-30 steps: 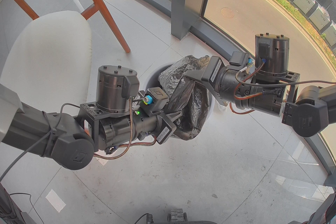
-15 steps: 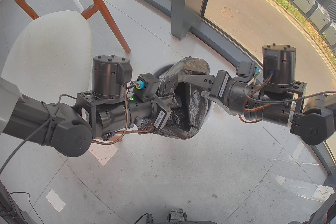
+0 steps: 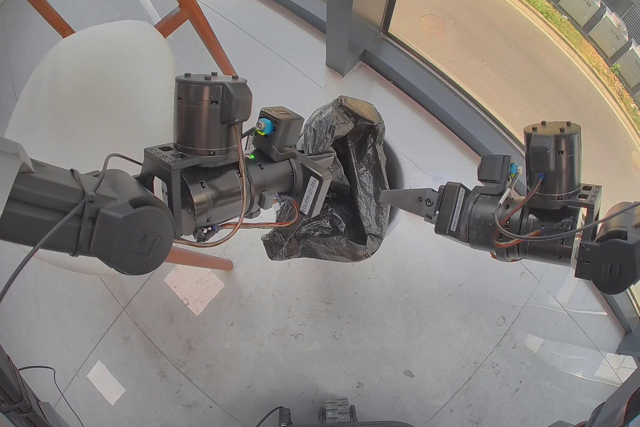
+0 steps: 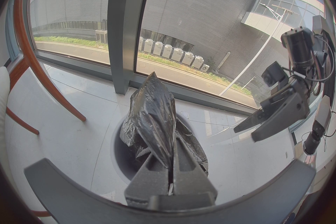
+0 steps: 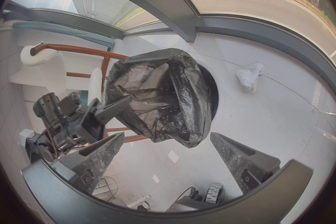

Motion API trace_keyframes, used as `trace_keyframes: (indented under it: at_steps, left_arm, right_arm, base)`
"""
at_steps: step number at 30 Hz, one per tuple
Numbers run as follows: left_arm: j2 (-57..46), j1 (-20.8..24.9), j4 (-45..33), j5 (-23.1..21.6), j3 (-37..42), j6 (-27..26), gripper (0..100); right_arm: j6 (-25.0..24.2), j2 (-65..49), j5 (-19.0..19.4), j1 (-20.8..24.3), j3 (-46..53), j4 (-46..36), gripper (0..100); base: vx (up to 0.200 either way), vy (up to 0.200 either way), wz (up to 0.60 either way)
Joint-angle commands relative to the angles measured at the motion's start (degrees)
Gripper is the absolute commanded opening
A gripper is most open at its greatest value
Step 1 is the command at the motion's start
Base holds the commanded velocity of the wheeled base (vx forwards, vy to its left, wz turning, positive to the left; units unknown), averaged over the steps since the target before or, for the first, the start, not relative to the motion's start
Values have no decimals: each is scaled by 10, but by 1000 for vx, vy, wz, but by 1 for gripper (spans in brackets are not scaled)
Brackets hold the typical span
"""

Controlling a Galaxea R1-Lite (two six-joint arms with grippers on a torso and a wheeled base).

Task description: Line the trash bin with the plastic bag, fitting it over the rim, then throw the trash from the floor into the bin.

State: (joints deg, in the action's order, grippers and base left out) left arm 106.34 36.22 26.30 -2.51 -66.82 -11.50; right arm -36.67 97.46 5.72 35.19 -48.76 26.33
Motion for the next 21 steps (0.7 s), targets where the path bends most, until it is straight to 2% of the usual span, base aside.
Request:
trace_keyframes:
  at_steps: [1, 6, 10, 14, 21]
  left_arm:
    - [-2, 10, 1, 1, 4, 0, 0]
    - [-11, 10, 2, 1, 13, 0, 0]
    - [-14, 11, 3, 1, 21, -1, 0]
    - [-18, 11, 3, 1, 28, -5, 0]
    - [-26, 10, 4, 1, 49, -6, 0]
  right_arm:
    - [23, 73, -1, 0, -43, 5, 100]
    - [56, 132, -2, 3, -100, 13, 100]
    - [63, 170, -4, 6, -122, 48, 100]
    - [95, 209, -4, -5, -132, 90, 100]
    - [100, 235, -4, -28, -151, 130, 100]
  base:
    - [0, 0, 0]
    - [0, 0, 0]
    - [0, 0, 0]
    - [0, 0, 0]
    - [0, 0, 0]
